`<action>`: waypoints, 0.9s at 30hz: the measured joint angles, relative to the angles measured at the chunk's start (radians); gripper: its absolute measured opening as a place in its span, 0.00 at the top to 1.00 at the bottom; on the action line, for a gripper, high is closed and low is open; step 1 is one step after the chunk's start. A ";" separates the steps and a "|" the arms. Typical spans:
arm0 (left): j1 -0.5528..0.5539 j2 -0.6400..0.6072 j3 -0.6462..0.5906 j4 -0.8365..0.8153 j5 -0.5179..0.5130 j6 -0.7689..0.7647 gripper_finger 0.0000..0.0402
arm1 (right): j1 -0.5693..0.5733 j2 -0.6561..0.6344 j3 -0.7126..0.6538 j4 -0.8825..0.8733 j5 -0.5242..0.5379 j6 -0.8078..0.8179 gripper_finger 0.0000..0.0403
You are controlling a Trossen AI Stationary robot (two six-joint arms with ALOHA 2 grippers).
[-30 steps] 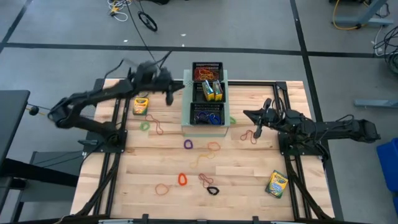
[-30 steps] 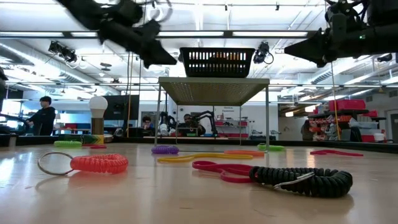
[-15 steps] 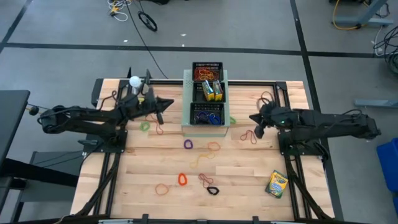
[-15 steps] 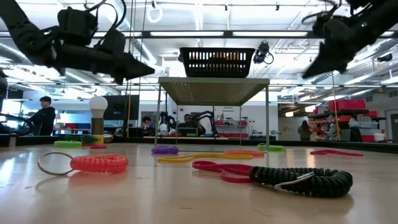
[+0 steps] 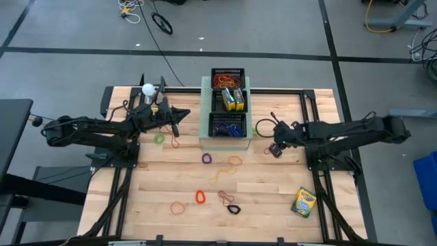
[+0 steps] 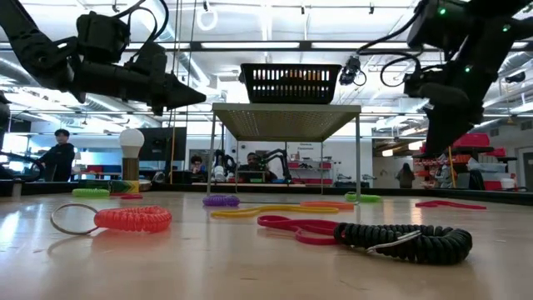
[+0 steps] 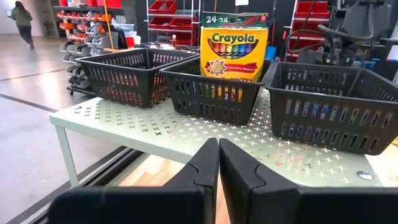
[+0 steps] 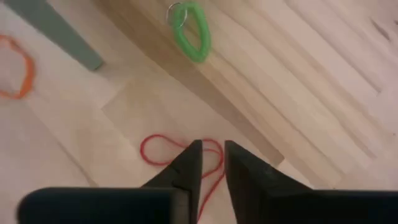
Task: Pick & Place Office Desk Supplies
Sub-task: Put the right green spring keychain into the bottom black bin on the shelf
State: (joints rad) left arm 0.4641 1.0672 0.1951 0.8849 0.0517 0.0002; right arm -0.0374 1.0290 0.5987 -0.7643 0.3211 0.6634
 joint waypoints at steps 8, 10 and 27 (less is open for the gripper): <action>0.000 0.001 0.000 0.002 0.000 0.000 0.94 | -0.151 -0.065 -0.241 0.446 -0.111 -0.098 0.78; 0.000 0.001 0.000 0.002 0.000 0.000 0.94 | -0.187 -0.067 -0.313 0.594 -0.123 -0.108 0.80; 0.000 0.001 0.000 0.001 0.001 -0.001 0.94 | -0.281 0.069 -0.497 1.174 -0.162 -0.434 0.43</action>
State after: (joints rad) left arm 0.4641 1.0679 0.1951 0.8864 0.0525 -0.0006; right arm -0.3187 1.0980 0.1020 0.4098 0.1590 0.2297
